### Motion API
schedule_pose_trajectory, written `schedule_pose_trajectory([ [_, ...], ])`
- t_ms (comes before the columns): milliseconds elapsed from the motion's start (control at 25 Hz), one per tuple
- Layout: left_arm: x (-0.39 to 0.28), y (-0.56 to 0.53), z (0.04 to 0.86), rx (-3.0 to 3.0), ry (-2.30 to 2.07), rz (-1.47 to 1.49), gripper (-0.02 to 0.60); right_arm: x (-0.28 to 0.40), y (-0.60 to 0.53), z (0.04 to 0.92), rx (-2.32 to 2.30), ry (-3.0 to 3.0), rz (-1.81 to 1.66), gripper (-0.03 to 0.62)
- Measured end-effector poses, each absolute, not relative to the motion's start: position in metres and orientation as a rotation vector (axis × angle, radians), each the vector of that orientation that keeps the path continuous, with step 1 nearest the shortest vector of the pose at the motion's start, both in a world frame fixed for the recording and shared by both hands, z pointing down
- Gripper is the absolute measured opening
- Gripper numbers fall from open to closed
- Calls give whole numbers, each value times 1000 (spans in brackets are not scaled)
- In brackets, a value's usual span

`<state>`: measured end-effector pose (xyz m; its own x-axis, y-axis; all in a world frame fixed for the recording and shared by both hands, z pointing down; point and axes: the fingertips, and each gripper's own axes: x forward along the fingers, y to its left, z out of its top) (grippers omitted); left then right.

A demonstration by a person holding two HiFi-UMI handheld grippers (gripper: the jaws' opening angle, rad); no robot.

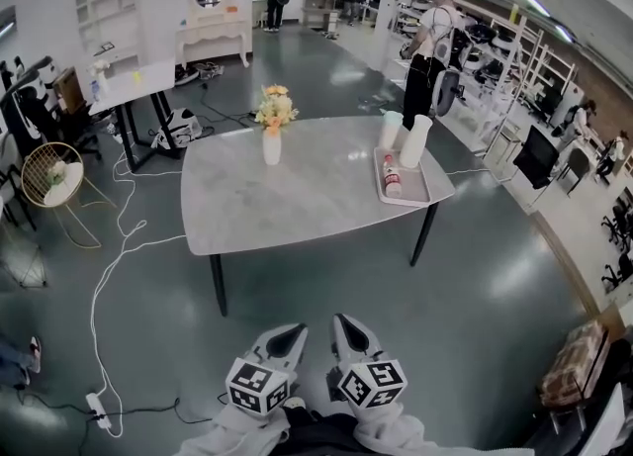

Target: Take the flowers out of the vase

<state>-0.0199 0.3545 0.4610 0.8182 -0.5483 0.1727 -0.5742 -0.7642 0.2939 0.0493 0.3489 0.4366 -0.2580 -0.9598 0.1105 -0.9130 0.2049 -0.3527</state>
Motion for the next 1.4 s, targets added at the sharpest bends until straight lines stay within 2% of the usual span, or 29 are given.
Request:
schedule_pose_trajectory([
  [680,-49,328,477,2587,-944,127,5,19,313,445,-1744,2407,-568,-2],
  [1400,-33,216,475,2589,-1016,134,5,46,198,447,-1700,2417,-577,-2],
])
